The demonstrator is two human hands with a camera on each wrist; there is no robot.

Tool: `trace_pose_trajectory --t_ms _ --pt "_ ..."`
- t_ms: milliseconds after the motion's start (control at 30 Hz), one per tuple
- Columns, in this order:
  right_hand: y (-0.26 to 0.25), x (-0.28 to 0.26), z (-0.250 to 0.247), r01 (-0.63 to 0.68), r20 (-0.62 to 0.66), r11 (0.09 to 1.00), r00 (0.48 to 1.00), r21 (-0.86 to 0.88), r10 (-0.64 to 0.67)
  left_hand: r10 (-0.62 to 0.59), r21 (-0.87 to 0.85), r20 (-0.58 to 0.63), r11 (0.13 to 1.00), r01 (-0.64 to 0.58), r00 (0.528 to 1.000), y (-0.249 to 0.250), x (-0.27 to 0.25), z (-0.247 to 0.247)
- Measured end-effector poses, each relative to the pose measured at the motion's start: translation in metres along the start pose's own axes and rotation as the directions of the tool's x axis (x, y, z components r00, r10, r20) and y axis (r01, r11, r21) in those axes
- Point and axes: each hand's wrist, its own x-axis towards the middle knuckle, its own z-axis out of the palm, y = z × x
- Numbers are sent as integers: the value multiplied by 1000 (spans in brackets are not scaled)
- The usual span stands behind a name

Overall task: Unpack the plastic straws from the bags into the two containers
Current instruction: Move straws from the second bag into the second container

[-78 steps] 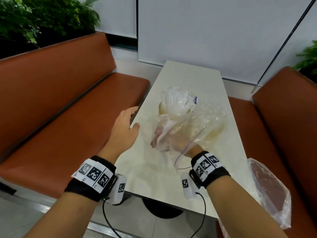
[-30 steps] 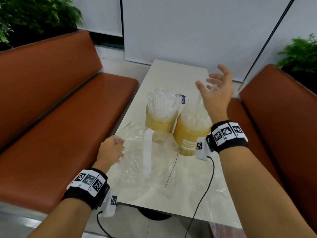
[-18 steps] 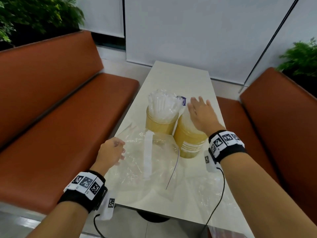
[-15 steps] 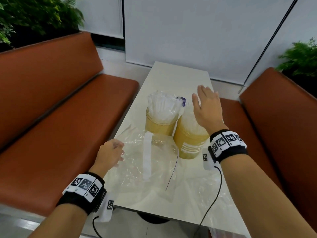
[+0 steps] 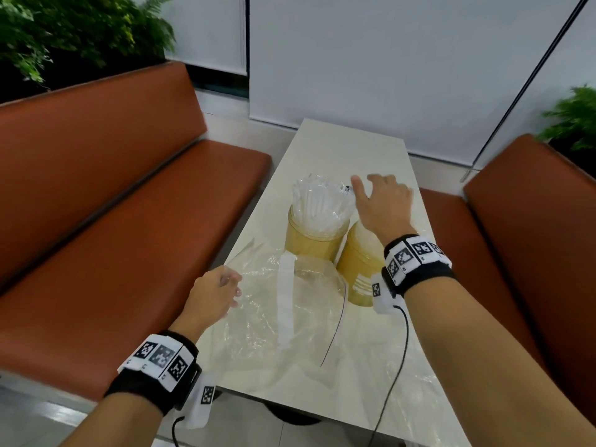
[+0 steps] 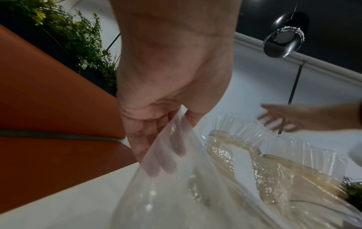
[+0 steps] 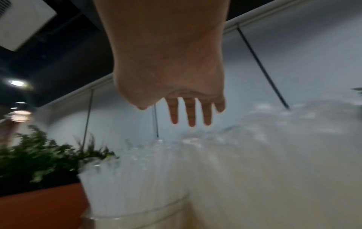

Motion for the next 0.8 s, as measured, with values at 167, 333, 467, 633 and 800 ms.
trace_pose_trajectory --t_ms 167,333,467,633,800 --pt "-68 10 27 150 277 987 948 56 -159 18 19 13 1000 -18 1000 -5 7 -1" --pt "-78 14 53 266 100 959 961 -94 -257 74 38 16 996 -75 997 -8 14 -4" --pt "-78 24 45 206 -135 978 969 -21 -206 99 37 32 994 -100 995 -10 17 -8" --pt "-62 21 56 140 199 988 972 -59 -126 109 52 102 992 -115 989 -9 22 -9" --pt "-60 13 48 130 -29 988 991 83 -128 93 45 210 994 -104 973 -16 26 -12"
